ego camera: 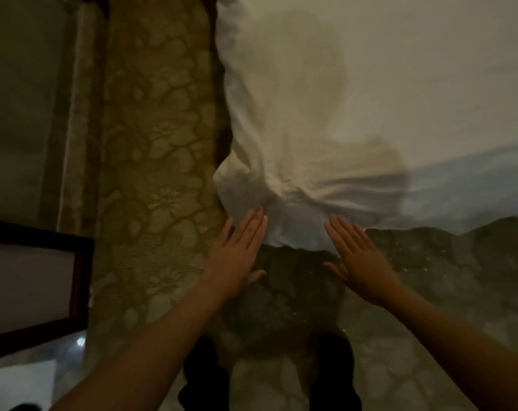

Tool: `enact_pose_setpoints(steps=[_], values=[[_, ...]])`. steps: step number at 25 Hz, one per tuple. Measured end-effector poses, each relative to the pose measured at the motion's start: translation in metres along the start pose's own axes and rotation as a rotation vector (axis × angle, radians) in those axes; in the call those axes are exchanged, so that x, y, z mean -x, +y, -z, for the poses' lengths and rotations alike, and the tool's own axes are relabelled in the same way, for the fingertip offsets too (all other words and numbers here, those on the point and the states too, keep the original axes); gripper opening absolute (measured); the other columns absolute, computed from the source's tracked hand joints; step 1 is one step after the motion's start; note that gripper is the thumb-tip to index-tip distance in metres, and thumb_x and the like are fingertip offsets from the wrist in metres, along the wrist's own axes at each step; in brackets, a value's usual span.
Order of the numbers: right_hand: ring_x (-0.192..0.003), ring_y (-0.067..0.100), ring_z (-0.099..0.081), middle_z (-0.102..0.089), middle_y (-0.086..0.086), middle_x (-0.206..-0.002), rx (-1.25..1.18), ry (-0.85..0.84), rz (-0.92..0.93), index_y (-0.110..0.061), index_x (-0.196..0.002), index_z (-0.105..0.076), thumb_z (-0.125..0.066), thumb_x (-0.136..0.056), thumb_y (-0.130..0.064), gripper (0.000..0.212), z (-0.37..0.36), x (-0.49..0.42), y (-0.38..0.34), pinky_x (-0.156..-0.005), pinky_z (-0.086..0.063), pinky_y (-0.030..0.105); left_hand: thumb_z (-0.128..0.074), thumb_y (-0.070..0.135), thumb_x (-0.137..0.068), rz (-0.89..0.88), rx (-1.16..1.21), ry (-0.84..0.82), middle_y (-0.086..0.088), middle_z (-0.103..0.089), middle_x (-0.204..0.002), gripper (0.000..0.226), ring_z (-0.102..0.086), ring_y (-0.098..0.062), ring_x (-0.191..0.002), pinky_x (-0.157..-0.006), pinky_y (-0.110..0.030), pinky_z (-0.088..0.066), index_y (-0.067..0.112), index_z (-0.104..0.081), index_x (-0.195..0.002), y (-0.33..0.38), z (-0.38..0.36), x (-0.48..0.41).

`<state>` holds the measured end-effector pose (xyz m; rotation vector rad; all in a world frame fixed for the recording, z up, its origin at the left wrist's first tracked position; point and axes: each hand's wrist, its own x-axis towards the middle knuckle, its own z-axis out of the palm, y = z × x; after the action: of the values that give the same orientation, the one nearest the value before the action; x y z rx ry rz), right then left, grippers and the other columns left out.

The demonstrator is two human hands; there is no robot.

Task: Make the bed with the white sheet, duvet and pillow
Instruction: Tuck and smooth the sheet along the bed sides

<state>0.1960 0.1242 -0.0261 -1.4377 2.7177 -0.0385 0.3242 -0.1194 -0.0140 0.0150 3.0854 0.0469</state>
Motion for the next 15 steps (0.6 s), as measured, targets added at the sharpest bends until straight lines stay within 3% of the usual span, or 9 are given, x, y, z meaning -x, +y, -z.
enact_pose_setpoints(steps=[4, 7, 9, 12, 15], values=[[-0.140, 0.023, -0.022, -0.026, 0.012, -0.151, -0.009, 0.028, 0.070, -0.007, -0.145, -0.024, -0.028, -0.091, -0.059, 0.075, 0.005, 0.007, 0.070, -0.116, -0.008, 0.035, -0.085, 0.049, -0.056, 0.091, 0.033, 0.077, -0.018, -0.038, -0.147, 0.110, -0.031, -0.028, -0.138, -0.106, -0.048, -0.022, -0.001, -0.036, -0.142, 0.047, -0.009, -0.032], [-0.140, 0.022, -0.017, -0.023, 0.012, -0.152, 0.048, 0.001, 0.217, -0.007, -0.146, -0.021, -0.011, -0.094, -0.064, 0.078, -0.012, -0.006, 0.103, -0.114, -0.007, 0.037, -0.080, 0.048, -0.065, 0.171, 0.079, 0.164, -0.019, -0.038, -0.147, 0.101, -0.036, -0.032, -0.136, -0.108, -0.046, -0.019, -0.001, -0.037, -0.141, 0.068, -0.028, -0.056], [-0.141, 0.023, -0.014, -0.022, 0.014, -0.153, 0.117, 0.042, 0.273, -0.006, -0.147, -0.018, -0.015, -0.092, -0.065, 0.081, -0.034, -0.023, 0.115, -0.114, -0.006, 0.038, -0.083, 0.047, -0.062, 0.154, 0.066, 0.156, -0.019, -0.034, -0.149, 0.105, -0.034, -0.033, -0.137, -0.108, -0.046, -0.017, 0.000, -0.035, -0.143, 0.073, -0.042, -0.067], [-0.143, 0.025, -0.012, -0.019, 0.015, -0.154, 0.165, 0.194, 0.273, -0.005, -0.148, -0.016, -0.029, -0.086, -0.062, 0.085, -0.068, -0.059, 0.122, -0.115, -0.007, 0.039, -0.074, 0.048, -0.073, 0.142, -0.044, 0.177, -0.014, -0.013, -0.157, 0.107, -0.013, -0.027, -0.145, -0.112, -0.040, 0.001, 0.006, -0.013, -0.150, 0.064, -0.067, -0.092], [-0.145, 0.022, -0.006, -0.022, 0.013, -0.154, 0.177, 0.279, 0.323, -0.008, -0.151, -0.009, -0.019, -0.090, -0.067, 0.085, -0.080, -0.090, 0.134, -0.116, -0.006, 0.037, -0.057, 0.053, -0.087, 0.162, -0.129, 0.203, -0.010, 0.015, -0.158, 0.102, 0.010, -0.024, -0.146, -0.112, -0.037, 0.014, 0.009, 0.012, -0.149, 0.046, -0.089, -0.118]])
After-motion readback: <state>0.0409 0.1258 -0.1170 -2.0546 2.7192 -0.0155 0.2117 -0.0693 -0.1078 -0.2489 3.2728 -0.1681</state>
